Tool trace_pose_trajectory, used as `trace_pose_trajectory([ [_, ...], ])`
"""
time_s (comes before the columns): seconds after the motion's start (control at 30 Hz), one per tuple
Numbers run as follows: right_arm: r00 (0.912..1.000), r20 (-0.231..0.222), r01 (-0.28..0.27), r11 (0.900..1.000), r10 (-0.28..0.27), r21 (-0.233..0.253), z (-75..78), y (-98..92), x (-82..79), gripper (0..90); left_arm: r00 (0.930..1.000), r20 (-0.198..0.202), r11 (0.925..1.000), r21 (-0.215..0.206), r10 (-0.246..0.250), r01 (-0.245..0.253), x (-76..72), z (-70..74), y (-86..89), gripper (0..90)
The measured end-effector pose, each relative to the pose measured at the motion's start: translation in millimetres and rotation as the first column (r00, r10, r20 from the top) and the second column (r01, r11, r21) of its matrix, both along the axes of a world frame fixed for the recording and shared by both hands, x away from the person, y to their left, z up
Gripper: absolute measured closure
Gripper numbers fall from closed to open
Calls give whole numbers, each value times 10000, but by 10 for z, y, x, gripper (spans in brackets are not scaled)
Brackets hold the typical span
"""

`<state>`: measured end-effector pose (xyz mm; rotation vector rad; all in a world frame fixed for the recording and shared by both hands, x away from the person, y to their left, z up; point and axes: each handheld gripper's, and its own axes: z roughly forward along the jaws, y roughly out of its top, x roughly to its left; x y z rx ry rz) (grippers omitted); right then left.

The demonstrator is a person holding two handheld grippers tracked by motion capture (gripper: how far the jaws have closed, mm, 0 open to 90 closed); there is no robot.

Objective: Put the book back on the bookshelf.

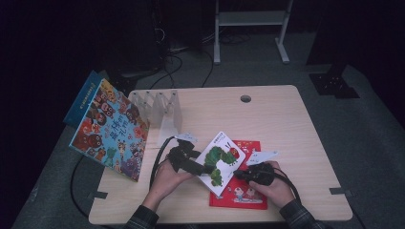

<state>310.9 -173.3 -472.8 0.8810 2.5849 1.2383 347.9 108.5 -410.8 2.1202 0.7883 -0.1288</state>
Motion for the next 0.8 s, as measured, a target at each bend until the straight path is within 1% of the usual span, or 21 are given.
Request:
trace_pose_trajectory([
  [0.07,10000,14,-10,10000,10,-18,1,4,5,888,10000,55,9999,-105,-60,61,-12,37,-9,67],
  [0.13,10000,19,1,10000,-1,-16,1,6,7,887,9999,122,9999,-96,-72,73,-17,55,-6,93],
  [0.17,10000,36,0,10000,0,-44,2,8,8,887,9998,129,9995,-298,-116,119,-20,74,-1,95],
  [0.23,10000,20,35,10000,-35,-28,2,14,7,887,9996,192,9993,-322,-191,197,-25,99,-2,102],
  [0.37,9999,105,-16,9999,18,-144,14,40,24,873,9991,261,9973,-651,-331,348,-38,167,-15,113],
  [0.43,9999,171,-17,9997,21,-227,15,60,29,869,9983,384,9963,-714,-442,468,-42,205,-25,124],
  [0.57,9998,192,-34,9997,39,-250,16,77,37,869,9980,480,9960,-766,-416,452,-55,222,-29,138],
  [0.63,9998,176,-72,9998,76,-211,13,70,45,870,9977,515,9952,-845,-448,490,-63,231,-23,159],
  [0.73,9998,168,-64,9998,68,-192,12,70,48,870,9965,614,9918,-1115,-564,630,-82,255,-15,229],
  [0.8,9999,130,-42,9998,44,-192,14,70,48,870,9962,685,9923,-1075,-541,613,-89,263,-18,262],
])
